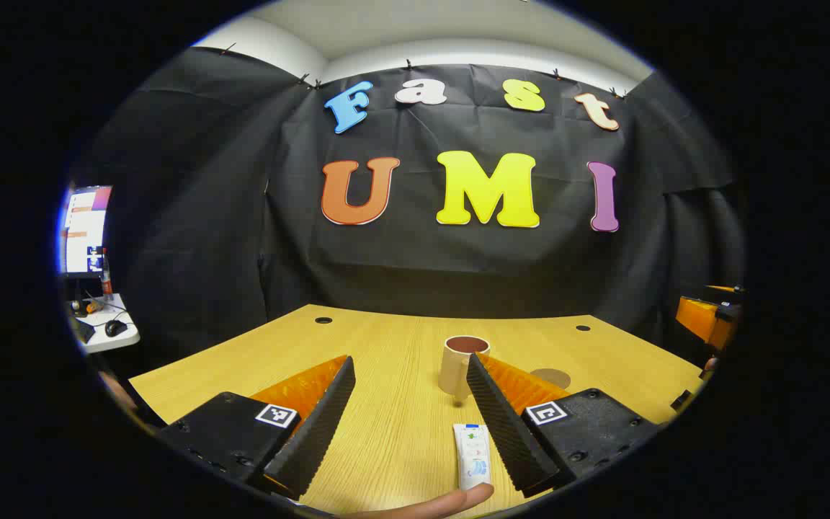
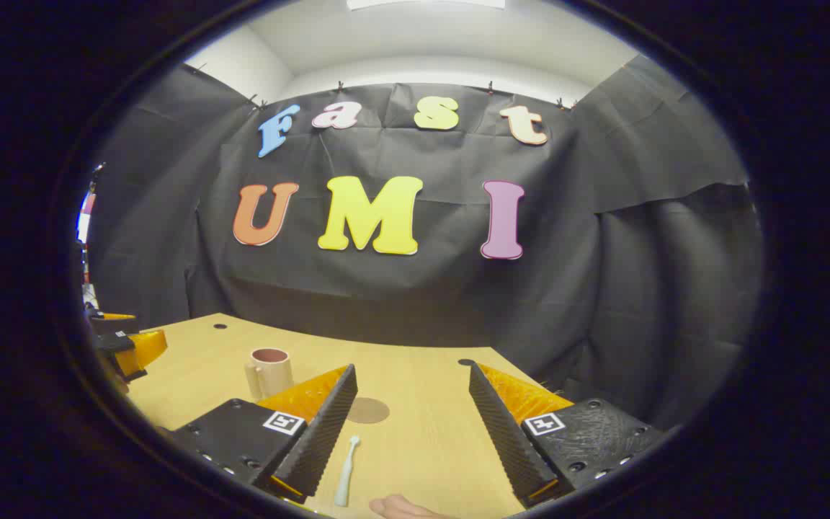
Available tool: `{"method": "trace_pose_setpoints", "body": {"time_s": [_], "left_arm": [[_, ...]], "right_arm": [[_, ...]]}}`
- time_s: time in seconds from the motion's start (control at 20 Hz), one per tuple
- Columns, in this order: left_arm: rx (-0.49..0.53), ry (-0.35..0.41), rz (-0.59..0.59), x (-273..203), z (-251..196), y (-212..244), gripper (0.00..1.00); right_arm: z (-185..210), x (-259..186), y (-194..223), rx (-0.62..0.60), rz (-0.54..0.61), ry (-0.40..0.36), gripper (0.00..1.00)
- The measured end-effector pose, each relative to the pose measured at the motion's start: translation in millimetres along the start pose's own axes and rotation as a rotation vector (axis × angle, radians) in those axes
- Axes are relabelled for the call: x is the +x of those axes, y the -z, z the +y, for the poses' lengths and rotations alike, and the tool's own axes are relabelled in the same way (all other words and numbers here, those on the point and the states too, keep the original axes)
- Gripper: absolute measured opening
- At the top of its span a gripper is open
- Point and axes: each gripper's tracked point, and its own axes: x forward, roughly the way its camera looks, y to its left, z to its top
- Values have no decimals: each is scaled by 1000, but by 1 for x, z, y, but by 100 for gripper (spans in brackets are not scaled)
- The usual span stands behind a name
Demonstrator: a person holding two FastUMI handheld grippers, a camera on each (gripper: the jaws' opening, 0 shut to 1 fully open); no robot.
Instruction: Put the toothbrush and toothpaste on the desktop into the cup, then pick up the cup and place it on the coaster on the desktop.
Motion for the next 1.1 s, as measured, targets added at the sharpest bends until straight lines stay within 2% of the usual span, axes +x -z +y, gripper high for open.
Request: {"method": "trace_pose_setpoints", "body": {"time_s": [0.1, 0.4, 0.65, 0.7, 0.8, 1.1], "left_arm": [[24, 8, -12, 0, -5, -5, 99], [76, 3, -63, -5, -16, -22, 99], [74, -4, -78, -6, -19, -29, 98], [81, -13, -82, -4, -16, -31, 99], [92, -21, -70, -1, -14, -29, 99], [70, 5, -38, 0, -17, -18, 99]], "right_arm": [[-5, -1, -1, -25, -11, 16, 95], [5, 0, 7, -59, -4, -5, 94], [1, 2, 16, -28, 29, -21, 95], [-1, 3, 16, -24, 24, -15, 96], [-10, 7, 18, -21, 29, 11, 94], [-9, 7, 26, 17, 61, -1, 96]]}}
